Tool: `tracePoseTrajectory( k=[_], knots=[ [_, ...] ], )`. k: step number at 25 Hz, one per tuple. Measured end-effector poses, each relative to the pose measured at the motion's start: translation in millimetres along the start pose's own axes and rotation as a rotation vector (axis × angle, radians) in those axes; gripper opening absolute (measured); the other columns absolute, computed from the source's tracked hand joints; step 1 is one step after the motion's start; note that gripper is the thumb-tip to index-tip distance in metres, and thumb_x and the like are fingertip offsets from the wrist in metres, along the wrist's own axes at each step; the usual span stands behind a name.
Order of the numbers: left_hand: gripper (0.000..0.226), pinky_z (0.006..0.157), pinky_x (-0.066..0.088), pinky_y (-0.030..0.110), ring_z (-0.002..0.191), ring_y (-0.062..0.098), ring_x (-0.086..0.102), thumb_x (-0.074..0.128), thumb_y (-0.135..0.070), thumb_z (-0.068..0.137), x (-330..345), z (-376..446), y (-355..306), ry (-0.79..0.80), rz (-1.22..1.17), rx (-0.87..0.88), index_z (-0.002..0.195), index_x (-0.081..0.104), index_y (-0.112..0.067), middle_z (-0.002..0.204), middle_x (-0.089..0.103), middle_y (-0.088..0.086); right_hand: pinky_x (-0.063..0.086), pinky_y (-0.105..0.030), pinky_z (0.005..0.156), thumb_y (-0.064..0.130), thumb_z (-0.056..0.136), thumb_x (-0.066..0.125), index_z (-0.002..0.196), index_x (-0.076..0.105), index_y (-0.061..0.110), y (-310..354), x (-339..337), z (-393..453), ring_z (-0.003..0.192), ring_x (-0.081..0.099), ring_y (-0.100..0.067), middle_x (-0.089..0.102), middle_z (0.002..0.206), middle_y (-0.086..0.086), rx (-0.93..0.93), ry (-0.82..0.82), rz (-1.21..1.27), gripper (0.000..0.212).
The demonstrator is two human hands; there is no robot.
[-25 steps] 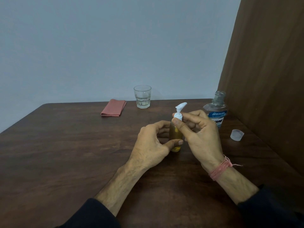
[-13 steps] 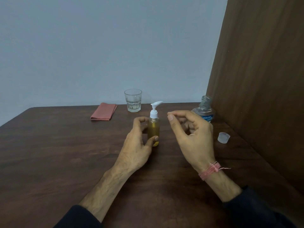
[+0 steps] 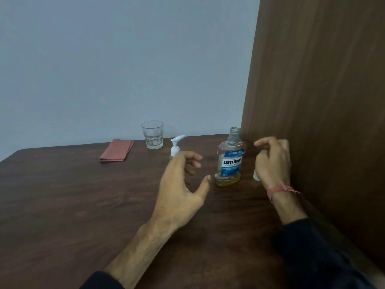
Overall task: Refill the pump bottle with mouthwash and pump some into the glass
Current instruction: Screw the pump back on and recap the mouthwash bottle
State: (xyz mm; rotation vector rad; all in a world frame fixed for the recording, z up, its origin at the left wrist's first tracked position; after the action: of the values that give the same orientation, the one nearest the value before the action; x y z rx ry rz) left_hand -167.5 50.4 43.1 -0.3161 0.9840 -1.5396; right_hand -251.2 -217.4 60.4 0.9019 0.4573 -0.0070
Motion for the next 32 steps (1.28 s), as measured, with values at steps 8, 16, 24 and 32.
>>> tracePoseTrajectory(
  k=[8, 16, 24, 32],
  knots=[
    [0.108, 0.126, 0.048, 0.031, 0.154, 0.015, 0.048, 0.102, -0.033, 0.087, 85.7, 37.5, -2.0, 0.227, 0.065, -0.269, 0.167, 0.032, -0.020, 0.165, 0.048, -0.003, 0.046, -0.044, 0.103, 0.049, 0.087, 0.073, 0.116, 0.069, 0.040, -48.8, 13.0, 4.1, 0.138, 0.044, -0.030, 0.050, 0.144, -0.003, 0.248, 0.402, -0.424, 0.030],
    [0.063, 0.117, 0.061, 0.037, 0.139, 0.010, 0.070, 0.087, -0.020, 0.102, 95.5, 34.6, 17.9, 0.230, -0.051, -0.275, 0.156, 0.054, -0.025, 0.152, 0.072, -0.006, 0.052, -0.026, 0.091, 0.019, 0.092, 0.084, 0.100, 0.076, 0.035, -50.1, 24.5, 3.6, 0.111, 0.066, -0.016, 0.074, 0.124, 0.005, 0.211, 0.357, -0.240, 0.020],
    [0.053, 0.105, 0.059, 0.014, 0.129, -0.007, 0.072, 0.089, -0.026, 0.101, 71.9, 10.4, 23.4, 0.203, -0.087, -0.202, 0.146, 0.063, -0.039, 0.139, 0.078, -0.021, 0.064, -0.038, 0.099, 0.011, 0.090, 0.084, 0.119, 0.074, 0.015, 17.0, 16.4, -7.4, 0.116, 0.077, -0.028, 0.075, 0.124, -0.009, 0.281, 0.298, 1.020, 0.031],
    [0.051, 0.099, 0.054, 0.004, 0.124, -0.019, 0.068, 0.089, -0.028, 0.101, 74.9, 7.0, 18.3, 0.227, -0.037, -0.176, 0.143, 0.065, -0.044, 0.131, 0.078, -0.029, 0.052, -0.038, 0.112, 0.028, 0.098, 0.067, 0.124, 0.067, 0.023, 51.0, 14.5, -16.2, 0.131, 0.071, -0.028, 0.073, 0.139, -0.013, 0.266, 0.503, 1.413, 0.026]
  ],
)
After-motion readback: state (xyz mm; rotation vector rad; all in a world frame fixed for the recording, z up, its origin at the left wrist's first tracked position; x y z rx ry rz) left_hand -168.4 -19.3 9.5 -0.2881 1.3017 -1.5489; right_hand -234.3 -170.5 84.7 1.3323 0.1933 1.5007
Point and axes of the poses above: each hand's wrist, its own z-axis towards the middle knuckle, its own x-axis out of the palm, y = z × x, the point moved 6 cm from there along z, towards the middle knuckle
